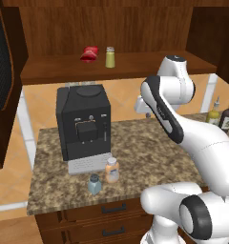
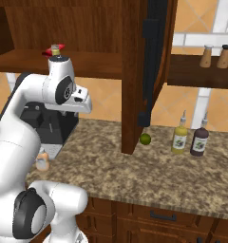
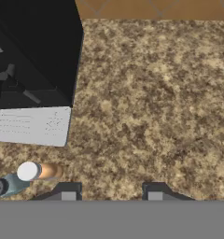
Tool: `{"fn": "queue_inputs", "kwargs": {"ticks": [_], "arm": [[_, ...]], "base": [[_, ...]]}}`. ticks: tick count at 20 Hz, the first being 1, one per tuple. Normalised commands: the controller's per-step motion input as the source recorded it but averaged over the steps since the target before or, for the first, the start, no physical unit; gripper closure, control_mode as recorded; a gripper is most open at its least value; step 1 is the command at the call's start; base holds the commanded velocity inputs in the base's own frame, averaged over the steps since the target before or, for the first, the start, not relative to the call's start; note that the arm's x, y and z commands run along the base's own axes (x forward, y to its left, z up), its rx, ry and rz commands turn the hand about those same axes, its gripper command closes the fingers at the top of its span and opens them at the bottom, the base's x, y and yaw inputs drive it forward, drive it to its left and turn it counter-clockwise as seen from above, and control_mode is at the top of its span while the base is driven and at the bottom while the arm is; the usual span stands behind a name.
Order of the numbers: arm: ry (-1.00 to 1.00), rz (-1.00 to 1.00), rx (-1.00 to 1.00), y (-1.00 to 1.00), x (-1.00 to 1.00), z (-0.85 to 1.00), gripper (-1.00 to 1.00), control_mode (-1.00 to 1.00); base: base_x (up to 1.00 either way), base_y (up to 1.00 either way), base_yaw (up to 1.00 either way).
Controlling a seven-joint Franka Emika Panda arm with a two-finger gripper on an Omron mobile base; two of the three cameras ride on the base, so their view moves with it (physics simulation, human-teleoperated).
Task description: Put the shaker and condiment bottle from the counter next to their counterparts in the cabinet.
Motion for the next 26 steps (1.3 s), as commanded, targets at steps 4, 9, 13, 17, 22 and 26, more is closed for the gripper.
{"fn": "queue_inputs", "kwargs": {"ticks": [4,9,13,17,22,26], "arm": [[0.00,0.04,0.00,0.00,0.00,0.00,-1.00,-1.00],[0.00,0.09,0.00,0.00,-0.05,0.00,-1.00,-1.00],[-0.04,0.14,0.00,0.00,-0.13,0.00,-1.00,-1.00],[-0.05,0.16,0.00,0.00,-0.10,0.00,-1.00,-1.00],[-0.08,0.19,0.00,0.00,-0.12,0.00,-1.00,-1.00],[-0.09,0.18,0.00,0.00,-0.20,0.00,-1.00,-1.00]], "base": [[0.00,0.00,0.00],[0.00,0.00,0.00],[0.00,0.00,0.00],[0.00,0.00,0.00],[0.00,0.00,0.00],[0.00,0.00,0.00]]}}
